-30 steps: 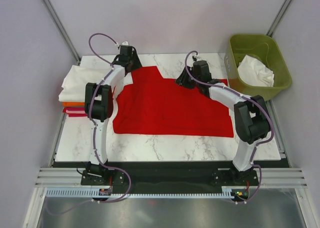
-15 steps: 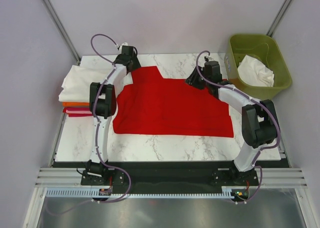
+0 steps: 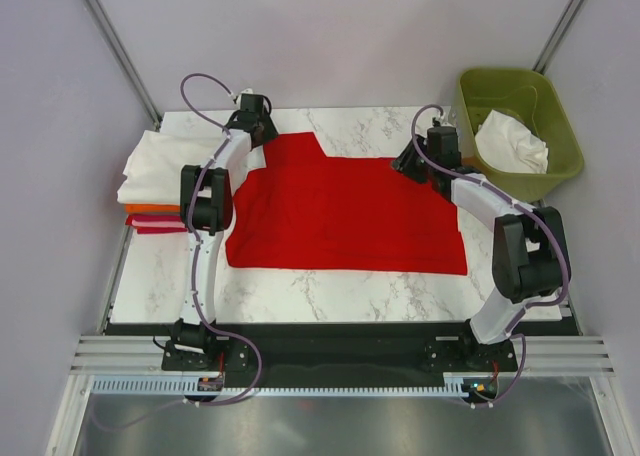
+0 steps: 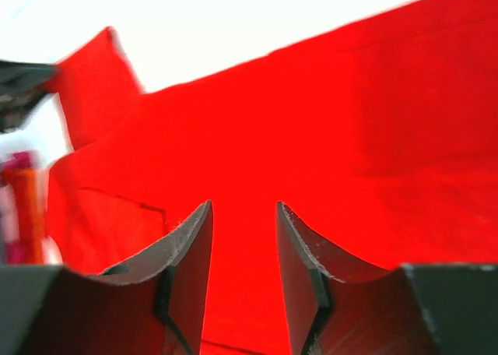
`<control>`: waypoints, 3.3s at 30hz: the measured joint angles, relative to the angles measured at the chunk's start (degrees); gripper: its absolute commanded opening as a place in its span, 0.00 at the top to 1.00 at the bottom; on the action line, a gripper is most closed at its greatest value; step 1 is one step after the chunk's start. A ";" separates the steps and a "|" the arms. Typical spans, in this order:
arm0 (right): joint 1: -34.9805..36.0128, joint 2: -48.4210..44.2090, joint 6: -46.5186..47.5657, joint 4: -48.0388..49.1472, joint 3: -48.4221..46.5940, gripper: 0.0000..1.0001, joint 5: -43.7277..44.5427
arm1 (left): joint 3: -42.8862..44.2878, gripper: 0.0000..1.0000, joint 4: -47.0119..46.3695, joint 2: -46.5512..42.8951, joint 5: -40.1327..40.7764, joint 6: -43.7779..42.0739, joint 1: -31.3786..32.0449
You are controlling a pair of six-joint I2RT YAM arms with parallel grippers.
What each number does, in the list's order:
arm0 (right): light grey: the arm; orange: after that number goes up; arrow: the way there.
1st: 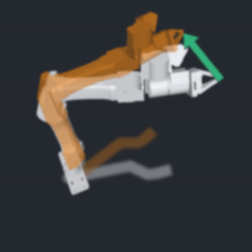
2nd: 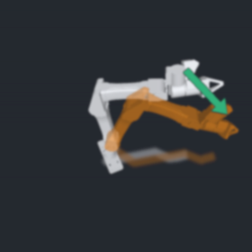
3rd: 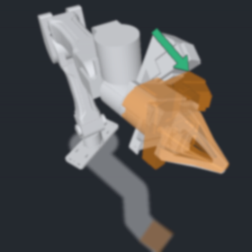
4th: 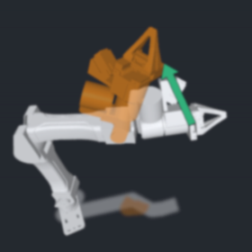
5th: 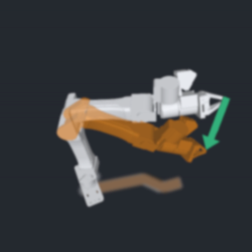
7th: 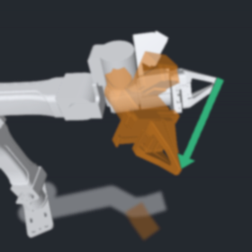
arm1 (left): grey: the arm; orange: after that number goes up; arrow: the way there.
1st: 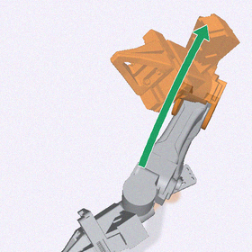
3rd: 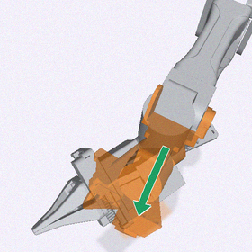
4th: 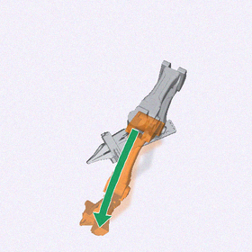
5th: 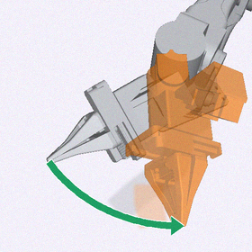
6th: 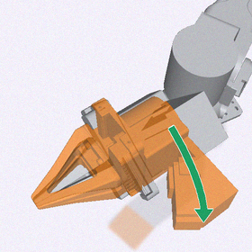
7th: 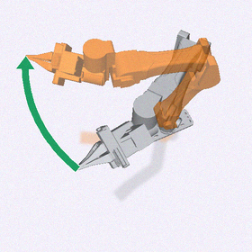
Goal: Fold and stack the t-shirts
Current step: Fold the tshirt
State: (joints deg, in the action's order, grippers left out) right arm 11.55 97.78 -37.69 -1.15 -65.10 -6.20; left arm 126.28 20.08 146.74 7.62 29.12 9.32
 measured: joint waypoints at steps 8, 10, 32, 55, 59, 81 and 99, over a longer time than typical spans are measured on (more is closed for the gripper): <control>0.33 0.79 4.70 -9.22 -4.13 0.46 14.51 | 2.01 0.82 -0.07 1.20 -3.65 0.94 -0.57; 0.31 2.10 6.05 -10.84 -6.19 0.46 18.36 | 2.19 0.88 -0.07 1.66 -4.74 1.53 -0.94; -4.42 29.18 14.05 -24.39 -36.33 0.46 34.62 | -5.22 0.98 -6.58 -4.33 -8.15 1.40 -3.06; -4.61 42.12 16.35 -26.56 -52.37 0.46 33.00 | -6.05 0.98 -8.26 -4.72 -8.17 1.46 -6.38; -4.79 44.54 17.00 -26.38 -55.17 0.46 33.27 | -6.08 0.98 -8.26 -4.72 -8.17 1.46 -6.45; -5.70 45.44 18.62 -26.29 -56.22 1.00 31.28 | -6.36 0.98 -8.24 -5.07 -8.26 1.46 -6.40; -6.08 36.74 17.18 -25.42 -47.58 1.00 22.56 | -13.66 0.98 -8.31 -16.87 -9.68 1.42 -5.18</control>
State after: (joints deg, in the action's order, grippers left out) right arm 5.48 134.52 -20.51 -26.57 -112.68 16.36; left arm 112.62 11.77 129.86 -2.07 30.55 4.14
